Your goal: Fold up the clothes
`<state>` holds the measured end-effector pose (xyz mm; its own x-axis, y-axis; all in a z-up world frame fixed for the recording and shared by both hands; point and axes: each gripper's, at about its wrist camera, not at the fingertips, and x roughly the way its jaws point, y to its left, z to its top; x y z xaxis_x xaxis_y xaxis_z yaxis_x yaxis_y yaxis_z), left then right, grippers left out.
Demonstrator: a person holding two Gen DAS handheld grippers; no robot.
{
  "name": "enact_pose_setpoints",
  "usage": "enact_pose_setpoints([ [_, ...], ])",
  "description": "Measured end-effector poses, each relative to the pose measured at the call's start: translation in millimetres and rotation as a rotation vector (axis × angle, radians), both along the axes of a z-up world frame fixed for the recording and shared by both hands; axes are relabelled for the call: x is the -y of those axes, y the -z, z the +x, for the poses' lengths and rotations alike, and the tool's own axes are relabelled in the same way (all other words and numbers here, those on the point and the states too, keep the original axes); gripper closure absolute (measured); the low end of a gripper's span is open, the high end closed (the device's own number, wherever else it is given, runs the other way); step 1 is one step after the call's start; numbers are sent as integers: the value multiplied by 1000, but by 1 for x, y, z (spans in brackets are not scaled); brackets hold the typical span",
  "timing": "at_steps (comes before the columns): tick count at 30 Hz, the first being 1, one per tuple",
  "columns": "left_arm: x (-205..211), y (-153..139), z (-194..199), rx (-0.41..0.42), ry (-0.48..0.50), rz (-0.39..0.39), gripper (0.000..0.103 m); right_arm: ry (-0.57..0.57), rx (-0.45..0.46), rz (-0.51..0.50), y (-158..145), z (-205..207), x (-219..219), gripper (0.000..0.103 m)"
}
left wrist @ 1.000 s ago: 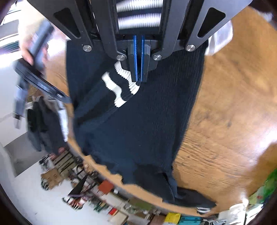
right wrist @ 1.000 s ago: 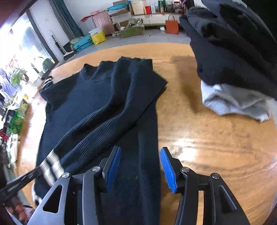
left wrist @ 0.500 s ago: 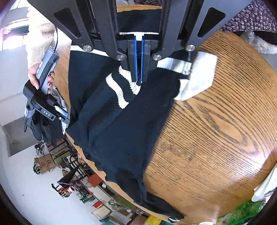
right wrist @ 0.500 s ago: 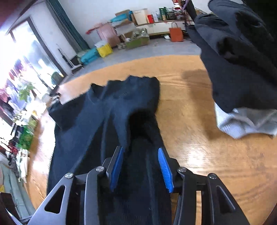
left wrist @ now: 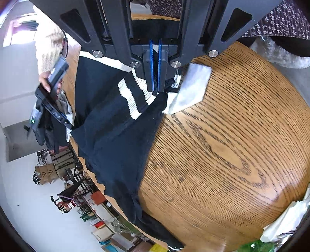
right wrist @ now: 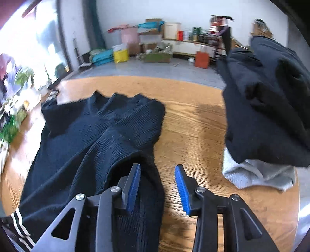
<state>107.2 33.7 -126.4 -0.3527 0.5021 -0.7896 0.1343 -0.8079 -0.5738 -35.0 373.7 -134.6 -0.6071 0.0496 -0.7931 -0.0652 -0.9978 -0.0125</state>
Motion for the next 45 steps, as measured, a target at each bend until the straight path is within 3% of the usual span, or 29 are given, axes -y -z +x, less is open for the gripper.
enact_pose_setpoints([
  [5,2,-4,6,4,8,34,100,-36,32,118,11,-20,17,60],
  [6,3,-4,7,5,10,46,100,-53,43,143,14,-23,20,63],
  [9,1,-3,9,14,15,74,100,-79,67,193,20,-30,28,85],
  [10,0,-2,8,21,16,86,100,-73,69,193,21,-31,27,86],
  [13,0,1,11,38,19,115,100,-6,50,170,17,-30,13,93],
  [18,-12,0,12,49,44,155,100,114,10,161,10,-20,-20,94],
  [20,-20,2,13,60,58,123,100,150,9,149,13,-17,-31,93],
  [22,-28,4,14,74,74,94,100,188,58,105,28,-19,-45,74],
  [24,-34,2,16,74,94,91,100,203,78,75,35,-18,-51,69],
  [25,-35,2,17,73,100,85,100,205,79,75,35,-16,-52,61],
  [32,-42,8,20,102,121,80,100,139,99,210,6,3,-46,61],
  [35,-46,7,21,93,131,41,100,136,85,281,-12,10,-44,58],
  [37,-50,4,21,77,139,-11,100,111,40,237,-24,8,-46,58],
  [40,-55,0,20,37,158,-96,100,100,44,167,-24,-17,-45,60],
  [45,-60,-1,17,-1,218,-137,100,148,111,-109,3,-78,-55,57],
])
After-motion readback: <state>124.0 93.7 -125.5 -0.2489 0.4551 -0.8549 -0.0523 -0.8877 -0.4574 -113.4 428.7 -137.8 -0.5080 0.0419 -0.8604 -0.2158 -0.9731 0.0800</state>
